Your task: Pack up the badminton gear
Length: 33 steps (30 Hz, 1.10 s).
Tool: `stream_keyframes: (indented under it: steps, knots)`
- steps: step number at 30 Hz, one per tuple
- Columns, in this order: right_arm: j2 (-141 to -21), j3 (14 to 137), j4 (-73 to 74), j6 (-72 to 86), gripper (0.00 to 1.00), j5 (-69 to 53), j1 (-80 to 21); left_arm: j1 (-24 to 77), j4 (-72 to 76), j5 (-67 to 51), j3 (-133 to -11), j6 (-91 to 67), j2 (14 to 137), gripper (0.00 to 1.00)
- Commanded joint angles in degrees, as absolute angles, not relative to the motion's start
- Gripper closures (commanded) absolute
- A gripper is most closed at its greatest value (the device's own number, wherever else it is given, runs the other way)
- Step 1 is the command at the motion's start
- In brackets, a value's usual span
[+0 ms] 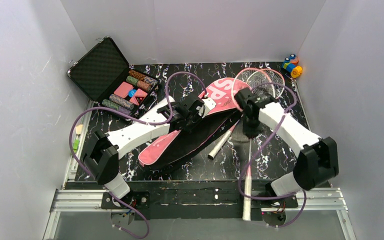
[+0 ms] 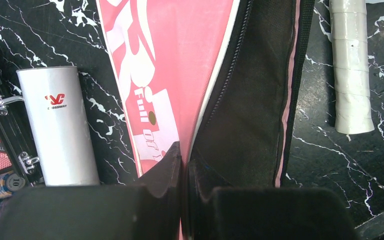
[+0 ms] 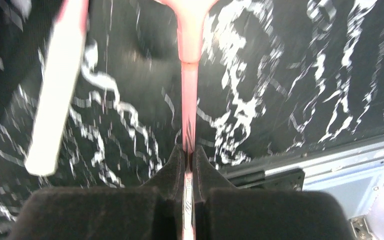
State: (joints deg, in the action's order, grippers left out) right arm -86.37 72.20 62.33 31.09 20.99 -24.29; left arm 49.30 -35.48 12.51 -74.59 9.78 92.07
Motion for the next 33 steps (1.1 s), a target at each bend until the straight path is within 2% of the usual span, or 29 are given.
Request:
stream_keyframes:
  steps: [1, 6, 15, 18, 20, 25, 33]
  knots:
    - [-76.45, 66.9, 68.87, 38.29, 0.99, 16.89, -30.84, 49.22, -33.01, 13.66, -77.54, 9.16, 92.85, 1.0]
    - [-67.35, 62.69, 71.98, 44.79, 0.99, 12.21, -37.92, 48.92, -33.39, 15.83, -82.55, 7.43, 98.29, 1.0]
    - [-64.65, 52.77, 69.84, 50.44, 0.99, 5.41, -45.36, 47.16, -33.93, 16.27, -89.06, 3.37, 103.41, 1.0]
    - [-69.99, 51.97, 66.06, 49.99, 0.99, 4.25, -48.29, 47.14, -34.08, 15.15, -89.65, 3.32, 103.75, 1.0]
    - [-80.34, 59.4, 66.27, 48.93, 0.99, 7.34, -52.95, 47.16, -34.07, 11.91, -87.98, 3.11, 102.66, 1.0]
    - [-91.43, 66.02, 63.66, 47.01, 0.99, 9.13, -56.3, 46.99, -33.18, 5.54, -82.92, 0.73, 97.63, 1.0]
    - [-89.54, 63.64, 52.54, 45.85, 0.99, 14.59, -56.43, 43.0, -34.36, -8.85, -77.96, -4.44, 91.4, 1.0]
